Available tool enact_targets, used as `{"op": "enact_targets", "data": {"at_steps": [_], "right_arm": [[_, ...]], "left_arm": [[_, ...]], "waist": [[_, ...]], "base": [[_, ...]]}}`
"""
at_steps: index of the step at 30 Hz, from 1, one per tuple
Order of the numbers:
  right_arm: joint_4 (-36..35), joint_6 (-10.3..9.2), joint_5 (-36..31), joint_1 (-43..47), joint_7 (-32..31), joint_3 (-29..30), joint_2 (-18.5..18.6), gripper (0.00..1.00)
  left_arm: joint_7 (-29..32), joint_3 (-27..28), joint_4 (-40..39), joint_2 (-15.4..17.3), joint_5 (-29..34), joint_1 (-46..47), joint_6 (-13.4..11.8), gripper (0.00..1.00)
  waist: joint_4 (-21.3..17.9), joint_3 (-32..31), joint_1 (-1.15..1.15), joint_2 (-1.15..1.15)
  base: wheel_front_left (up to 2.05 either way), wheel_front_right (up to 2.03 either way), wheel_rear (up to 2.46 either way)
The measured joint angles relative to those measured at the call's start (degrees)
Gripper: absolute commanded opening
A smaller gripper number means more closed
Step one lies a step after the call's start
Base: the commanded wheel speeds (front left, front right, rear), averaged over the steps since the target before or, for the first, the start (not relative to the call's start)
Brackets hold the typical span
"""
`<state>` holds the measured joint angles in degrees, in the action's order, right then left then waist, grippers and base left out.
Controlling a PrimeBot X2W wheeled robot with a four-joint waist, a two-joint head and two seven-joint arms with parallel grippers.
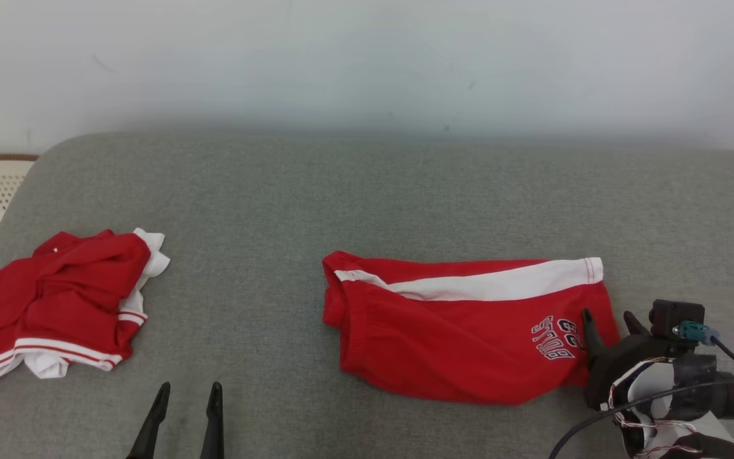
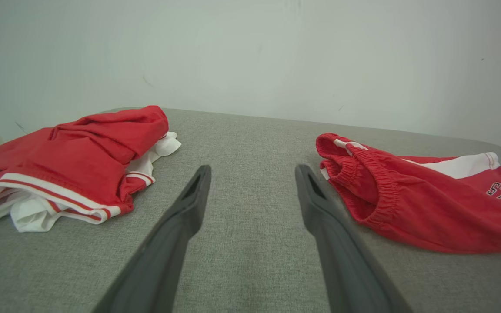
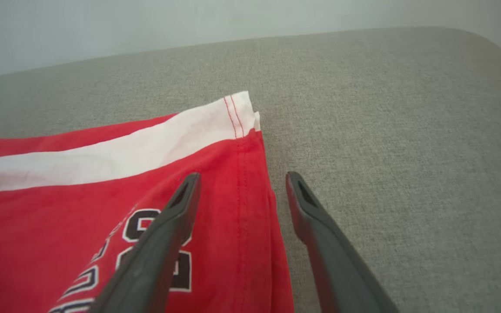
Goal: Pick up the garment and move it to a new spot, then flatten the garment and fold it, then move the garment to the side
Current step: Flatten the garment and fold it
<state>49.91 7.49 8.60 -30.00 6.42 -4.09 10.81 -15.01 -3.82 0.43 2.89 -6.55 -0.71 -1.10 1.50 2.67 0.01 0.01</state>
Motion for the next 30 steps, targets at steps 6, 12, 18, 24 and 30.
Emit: {"op": "enact_targets", "data": {"at_steps": [6, 12, 18, 24, 30], "right_arm": [[10.6, 0.0, -0.1, -4.2, 0.5, 1.1, 1.3, 1.0], [16.9, 0.0, -0.1, -6.6, 2.3, 0.6, 1.2, 1.0], [19.9, 0.0, 0.4, -7.6, 4.6, -0.3, 0.9, 0.0], [21.2, 0.03, 0.5, -7.8, 6.3, -1.0, 4.0, 0.0], [21.2, 0.03, 1.2, -7.3, 7.6, -1.1, 7.3, 0.0]], "left_arm": [[0.0, -0.2, 0.7, 0.0, -0.1, 0.9, 0.1, 1.0], [0.0, -0.3, 0.9, 0.0, -0.2, 1.1, 0.0, 1.0], [0.0, -0.2, 1.3, 0.0, -0.4, 1.1, 0.0, 1.0], [0.0, 0.0, 1.4, 0.0, -0.6, 0.8, -0.5, 1.0], [0.0, 0.1, 1.0, 0.0, -0.9, 0.1, -0.8, 1.0]], "waist": [[1.6, 0.8, 0.0, 0.0], [2.4, 1.2, 0.0, 0.0], [2.5, 1.0, 0.0, 0.0], [2.1, -0.2, 0.0, -0.01], [0.8, -1.0, 0.0, 0.0]], "base": [[0.0, 0.0, 0.0], [0.0, 0.0, 0.0], [0.0, 0.0, 0.0], [0.0, 0.0, 0.0], [0.0, 0.0, 0.0]]}}
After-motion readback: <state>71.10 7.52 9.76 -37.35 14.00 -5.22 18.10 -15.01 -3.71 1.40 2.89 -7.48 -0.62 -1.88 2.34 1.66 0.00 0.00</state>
